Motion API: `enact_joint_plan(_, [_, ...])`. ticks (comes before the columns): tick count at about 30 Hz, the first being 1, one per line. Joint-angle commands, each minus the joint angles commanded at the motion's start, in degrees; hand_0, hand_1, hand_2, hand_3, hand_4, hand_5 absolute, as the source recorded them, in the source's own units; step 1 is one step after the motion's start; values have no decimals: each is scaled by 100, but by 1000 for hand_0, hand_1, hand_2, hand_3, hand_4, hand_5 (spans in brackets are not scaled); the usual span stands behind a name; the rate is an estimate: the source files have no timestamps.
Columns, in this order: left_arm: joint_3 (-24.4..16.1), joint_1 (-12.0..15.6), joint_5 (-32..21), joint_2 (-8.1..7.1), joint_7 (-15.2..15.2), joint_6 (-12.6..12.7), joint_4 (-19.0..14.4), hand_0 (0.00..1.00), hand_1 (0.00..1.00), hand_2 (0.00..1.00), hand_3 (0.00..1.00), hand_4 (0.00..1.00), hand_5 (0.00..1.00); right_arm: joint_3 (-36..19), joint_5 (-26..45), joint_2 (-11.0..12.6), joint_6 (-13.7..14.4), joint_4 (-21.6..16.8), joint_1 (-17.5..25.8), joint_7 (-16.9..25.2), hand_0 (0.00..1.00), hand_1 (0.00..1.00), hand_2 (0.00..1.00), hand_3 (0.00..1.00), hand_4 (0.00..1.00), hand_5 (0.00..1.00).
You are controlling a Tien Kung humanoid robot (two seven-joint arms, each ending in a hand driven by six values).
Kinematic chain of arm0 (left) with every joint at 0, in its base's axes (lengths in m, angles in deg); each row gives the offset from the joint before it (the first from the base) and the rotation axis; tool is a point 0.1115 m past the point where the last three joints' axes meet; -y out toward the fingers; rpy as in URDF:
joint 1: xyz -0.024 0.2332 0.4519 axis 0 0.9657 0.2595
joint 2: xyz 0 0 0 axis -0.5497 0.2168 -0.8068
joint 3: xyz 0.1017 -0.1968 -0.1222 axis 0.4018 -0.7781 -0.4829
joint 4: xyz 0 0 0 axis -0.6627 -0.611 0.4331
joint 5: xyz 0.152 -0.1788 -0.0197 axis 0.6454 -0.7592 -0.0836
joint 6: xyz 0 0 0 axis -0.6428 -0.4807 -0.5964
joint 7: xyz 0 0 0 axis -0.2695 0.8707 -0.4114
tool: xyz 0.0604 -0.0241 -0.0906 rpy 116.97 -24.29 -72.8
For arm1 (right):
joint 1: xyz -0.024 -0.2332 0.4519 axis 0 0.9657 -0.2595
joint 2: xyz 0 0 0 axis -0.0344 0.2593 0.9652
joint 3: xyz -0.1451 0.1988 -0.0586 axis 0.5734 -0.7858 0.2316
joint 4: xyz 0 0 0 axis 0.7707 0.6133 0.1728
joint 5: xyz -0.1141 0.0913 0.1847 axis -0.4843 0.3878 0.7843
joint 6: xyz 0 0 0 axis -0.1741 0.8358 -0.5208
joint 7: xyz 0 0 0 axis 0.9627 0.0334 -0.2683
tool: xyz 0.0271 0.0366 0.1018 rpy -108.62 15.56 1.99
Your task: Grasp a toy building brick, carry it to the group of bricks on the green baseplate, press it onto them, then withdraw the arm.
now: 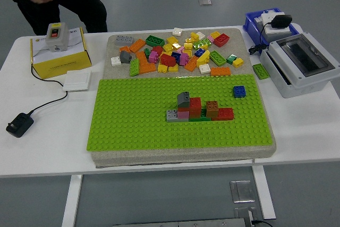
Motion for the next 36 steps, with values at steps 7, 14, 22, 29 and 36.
enact_joint_plan(7, [-5, 2, 0, 2, -6, -5, 0, 721, 697, 621, 677, 174, 628, -29, -20, -7, 8, -2, 23, -13, 764, 788, 855, 887, 754, 965])
enact_joint_plan(14, [-34, 2, 32, -11, -26, -16, 0, 721, 697, 623, 678, 174, 628, -64, -17, -42, 18, 34, 105, -23, 765, 787, 855, 886, 754, 966])
enact_joint_plan(22, [-53, -9, 22, -9, -44, -14, 0, 721, 697, 629, 680, 174, 628, -104, -28, -62, 38, 37, 159, -50, 762, 788, 855, 885, 756, 984])
enact_joint_plan(29, [-43, 71, -58, 31, -72, -11, 0, 721, 697, 632, 681, 173, 629, -24, -11, -98, 35, 96, -14, -29, 759, 788, 855, 885, 757, 985])
enact_joint_plan(36, [-87, 42, -11, -4, -60, -2, 0, 721, 697, 633, 684, 173, 629, 254, -6, -122, 46, 160, -306, -19, 759, 787, 855, 885, 758, 986])
